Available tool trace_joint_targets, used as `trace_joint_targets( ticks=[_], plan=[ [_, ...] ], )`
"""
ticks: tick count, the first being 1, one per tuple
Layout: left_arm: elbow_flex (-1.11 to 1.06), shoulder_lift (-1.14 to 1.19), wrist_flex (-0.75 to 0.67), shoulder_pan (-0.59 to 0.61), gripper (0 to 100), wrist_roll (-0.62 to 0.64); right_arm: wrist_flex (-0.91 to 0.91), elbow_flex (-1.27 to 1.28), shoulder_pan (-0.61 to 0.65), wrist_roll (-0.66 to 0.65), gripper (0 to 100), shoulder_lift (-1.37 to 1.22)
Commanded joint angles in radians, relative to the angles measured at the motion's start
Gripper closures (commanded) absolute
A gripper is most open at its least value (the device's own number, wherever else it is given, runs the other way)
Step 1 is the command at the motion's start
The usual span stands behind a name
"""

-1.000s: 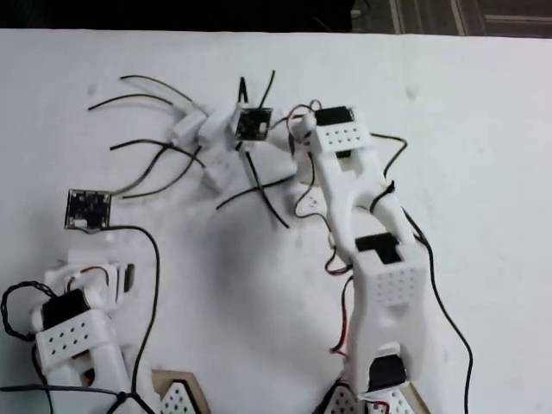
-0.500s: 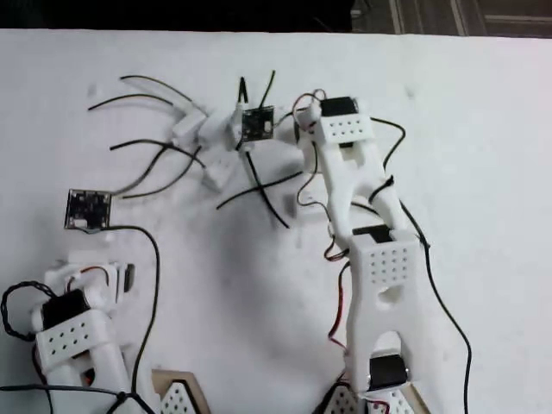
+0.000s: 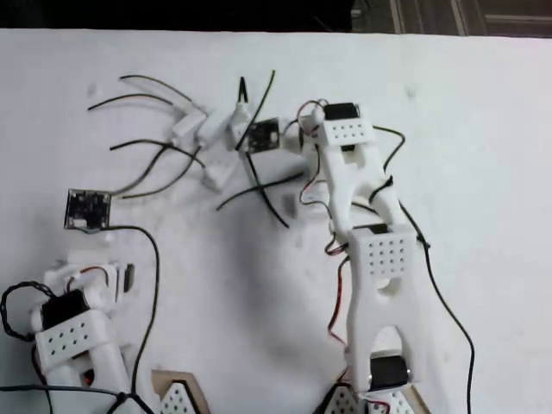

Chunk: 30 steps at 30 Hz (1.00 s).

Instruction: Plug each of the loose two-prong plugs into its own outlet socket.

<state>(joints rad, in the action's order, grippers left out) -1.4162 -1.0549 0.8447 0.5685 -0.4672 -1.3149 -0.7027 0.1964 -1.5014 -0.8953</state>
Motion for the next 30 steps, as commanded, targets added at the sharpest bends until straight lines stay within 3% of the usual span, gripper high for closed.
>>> trace_joint_targets(
  ticks=[1, 5, 20, 30],
  plan=[
    [0.003, -0.019, -0.015, 0.004, 74, 0.000, 0.012, -0.023, -0.024, -0.011, 97.1, 0.004],
    [0.003, -0.019, -0.015, 0.004, 74, 0.000, -0.005, -0.044, -0.027, 0.015, 98.0, 0.065],
    [0.003, -0.019, -0.015, 0.004, 74, 0.000, -0.406, -0.133, -0.022, 0.489, 98.1, 0.358],
    [0.003, -0.019, -0.015, 0.004, 74, 0.000, -0.403, 0.229, -0.094, 0.548, 98.1, 0.773]
  ],
)
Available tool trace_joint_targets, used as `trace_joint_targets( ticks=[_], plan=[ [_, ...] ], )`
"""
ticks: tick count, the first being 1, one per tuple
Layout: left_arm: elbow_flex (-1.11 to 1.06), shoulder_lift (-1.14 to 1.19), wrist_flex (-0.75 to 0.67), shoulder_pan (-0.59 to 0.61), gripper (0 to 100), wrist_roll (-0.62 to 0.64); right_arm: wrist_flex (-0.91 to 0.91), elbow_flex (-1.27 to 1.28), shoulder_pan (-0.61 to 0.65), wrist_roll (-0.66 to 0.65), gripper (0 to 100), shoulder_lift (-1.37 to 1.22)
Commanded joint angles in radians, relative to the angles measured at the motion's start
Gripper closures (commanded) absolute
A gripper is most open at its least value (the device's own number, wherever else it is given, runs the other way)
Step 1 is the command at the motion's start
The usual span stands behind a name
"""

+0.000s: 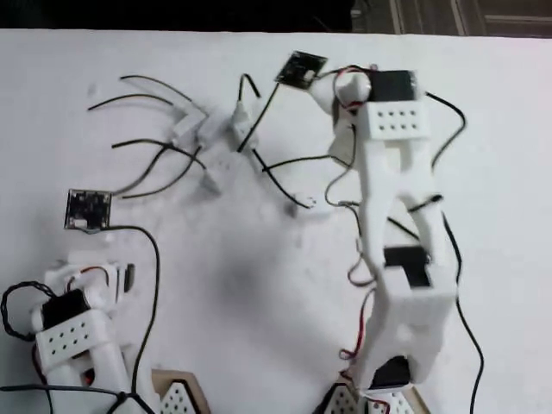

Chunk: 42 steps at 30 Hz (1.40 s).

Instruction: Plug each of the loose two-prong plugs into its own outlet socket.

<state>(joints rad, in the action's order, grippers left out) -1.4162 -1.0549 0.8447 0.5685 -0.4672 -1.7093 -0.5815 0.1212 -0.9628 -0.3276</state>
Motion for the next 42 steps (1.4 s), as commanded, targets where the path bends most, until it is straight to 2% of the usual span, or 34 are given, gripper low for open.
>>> trace_joint_targets(
  ticks=[1, 13, 16, 20, 23, 28, 35, 40, 42],
  plan=[
    [0.003, -0.019, -0.015, 0.004, 74, 0.000, -0.007, 0.166, -0.022, 0.008, 98.1, 0.271],
    [0.003, -0.019, -0.015, 0.004, 74, 0.000, 0.002, 0.744, -0.015, -0.032, 98.1, 1.007],
    [0.003, -0.019, -0.015, 0.004, 74, 0.000, 0.107, 0.942, 0.008, -0.012, 98.1, 1.084],
    [0.003, -0.019, -0.015, 0.004, 74, 0.000, 0.348, 1.209, 0.019, 0.089, 98.1, 1.086],
    [0.003, -0.019, -0.015, 0.004, 74, 0.000, 0.490, 1.373, 0.058, 0.103, 98.1, 1.046],
    [0.003, -0.019, -0.015, 0.004, 74, 0.000, 0.670, 1.524, 0.116, 0.160, 98.1, 0.943],
    [0.003, -0.019, -0.015, 0.004, 74, 0.000, 0.680, 1.531, 0.116, 0.167, 98.1, 0.745],
    [0.003, -0.019, -0.015, 0.004, 74, 0.000, 0.607, 1.522, 0.125, 0.169, 97.6, 0.688],
    [0.003, -0.019, -0.015, 0.004, 74, 0.000, 0.575, 1.494, 0.120, 0.169, 94.4, 0.684]
  ],
)
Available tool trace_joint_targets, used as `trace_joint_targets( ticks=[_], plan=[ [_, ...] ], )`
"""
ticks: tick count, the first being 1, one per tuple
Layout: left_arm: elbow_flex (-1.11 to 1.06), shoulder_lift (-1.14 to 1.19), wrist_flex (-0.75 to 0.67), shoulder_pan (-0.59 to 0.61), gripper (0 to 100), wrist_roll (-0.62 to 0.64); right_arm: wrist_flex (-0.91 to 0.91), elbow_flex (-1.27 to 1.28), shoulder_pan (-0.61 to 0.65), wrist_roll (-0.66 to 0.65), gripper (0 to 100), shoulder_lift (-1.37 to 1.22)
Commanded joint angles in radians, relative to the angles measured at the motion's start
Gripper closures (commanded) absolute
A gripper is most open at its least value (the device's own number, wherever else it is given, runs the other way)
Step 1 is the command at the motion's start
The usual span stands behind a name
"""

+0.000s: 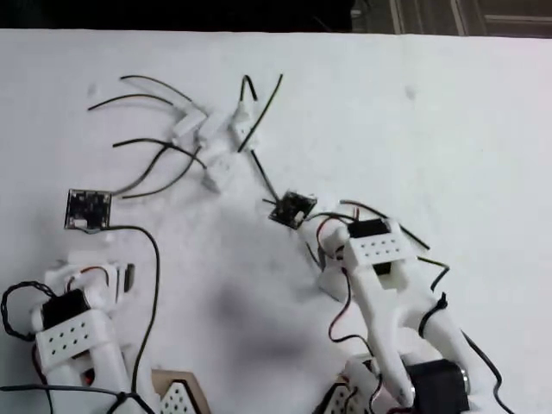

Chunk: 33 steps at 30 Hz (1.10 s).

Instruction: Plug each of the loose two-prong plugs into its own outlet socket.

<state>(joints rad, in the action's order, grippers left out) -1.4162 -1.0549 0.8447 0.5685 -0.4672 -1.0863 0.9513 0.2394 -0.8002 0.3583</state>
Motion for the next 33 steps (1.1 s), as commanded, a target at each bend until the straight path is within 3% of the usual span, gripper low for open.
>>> trace_joint_targets(
  ticks=[1, 6, 14, 23, 33],
  plan=[
    [0.003, -0.019, -0.015, 0.004, 74, 0.000, -0.068, -0.054, -0.001, 0.006, 92.3, -0.002],
    [0.003, -0.019, -0.015, 0.004, 74, 0.000, -0.159, -0.095, 0.007, 0.003, 89.7, -0.004],
    [0.003, -0.019, -0.015, 0.004, 74, 0.000, -0.166, -0.095, 0.010, 0.000, 89.4, -0.004],
    [0.003, -0.019, -0.015, 0.007, 74, 0.000, -0.166, -0.089, 0.096, 0.049, 89.4, -0.005],
    [0.003, -0.019, -0.015, 0.007, 74, 0.000, -0.165, -0.094, 0.039, 0.046, 89.6, -0.180]
  ],
)
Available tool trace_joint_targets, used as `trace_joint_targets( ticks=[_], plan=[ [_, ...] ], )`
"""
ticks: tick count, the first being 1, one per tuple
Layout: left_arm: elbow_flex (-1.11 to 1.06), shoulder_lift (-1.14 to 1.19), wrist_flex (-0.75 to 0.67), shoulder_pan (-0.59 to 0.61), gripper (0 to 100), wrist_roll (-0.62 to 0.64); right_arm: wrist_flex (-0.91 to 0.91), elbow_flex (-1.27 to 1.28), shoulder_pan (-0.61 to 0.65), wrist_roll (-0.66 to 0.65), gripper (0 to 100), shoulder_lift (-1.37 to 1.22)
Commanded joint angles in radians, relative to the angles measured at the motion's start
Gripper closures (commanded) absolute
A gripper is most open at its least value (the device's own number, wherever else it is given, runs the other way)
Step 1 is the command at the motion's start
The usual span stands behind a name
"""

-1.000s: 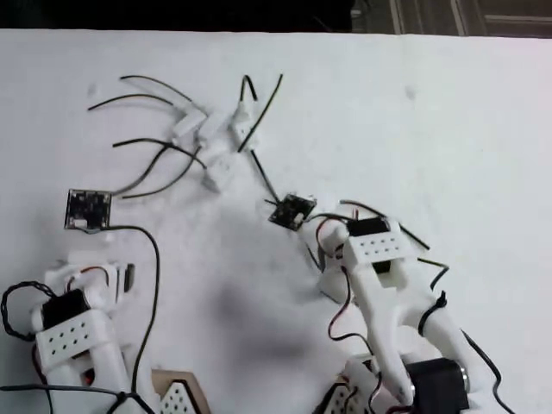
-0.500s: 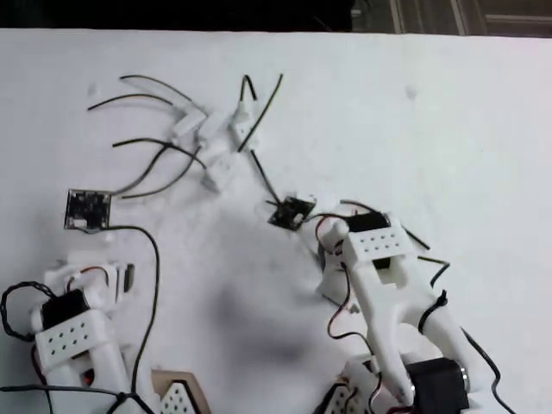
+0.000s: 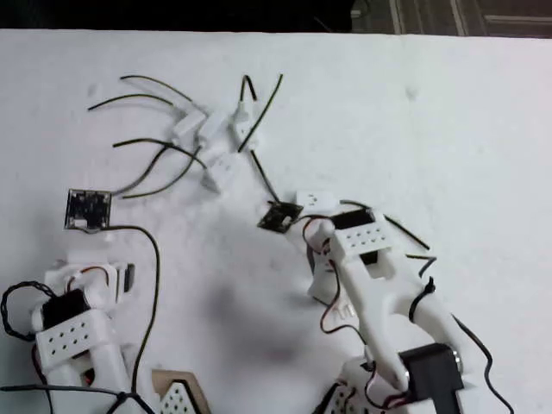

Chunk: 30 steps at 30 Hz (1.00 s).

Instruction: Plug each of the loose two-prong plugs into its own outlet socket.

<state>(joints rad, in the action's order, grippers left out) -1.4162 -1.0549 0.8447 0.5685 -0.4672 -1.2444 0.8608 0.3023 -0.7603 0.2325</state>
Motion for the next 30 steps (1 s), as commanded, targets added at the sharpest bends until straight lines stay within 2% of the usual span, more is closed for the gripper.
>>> trace_joint_targets(
  ticks=[1, 8, 18, 23, 30],
  plan=[
    [0.003, -0.019, -0.015, 0.007, 74, 0.000, -0.002, -0.005, -0.030, 0.008, 89.6, -0.064],
    [0.003, -0.019, -0.015, 0.007, 74, 0.000, -0.007, -0.031, -0.081, 0.006, 89.6, -0.070],
    [0.003, -0.019, -0.015, 0.007, 74, 0.000, -0.004, -0.025, -0.071, 0.005, 89.9, -0.079],
    [0.003, -0.019, -0.015, 0.007, 74, 0.000, -0.002, -0.015, -0.064, 0.005, 98.6, -0.114],
    [0.003, -0.019, -0.015, 0.007, 74, 0.000, -0.008, -0.074, -0.059, 0.005, 98.2, -0.010]
  ],
)
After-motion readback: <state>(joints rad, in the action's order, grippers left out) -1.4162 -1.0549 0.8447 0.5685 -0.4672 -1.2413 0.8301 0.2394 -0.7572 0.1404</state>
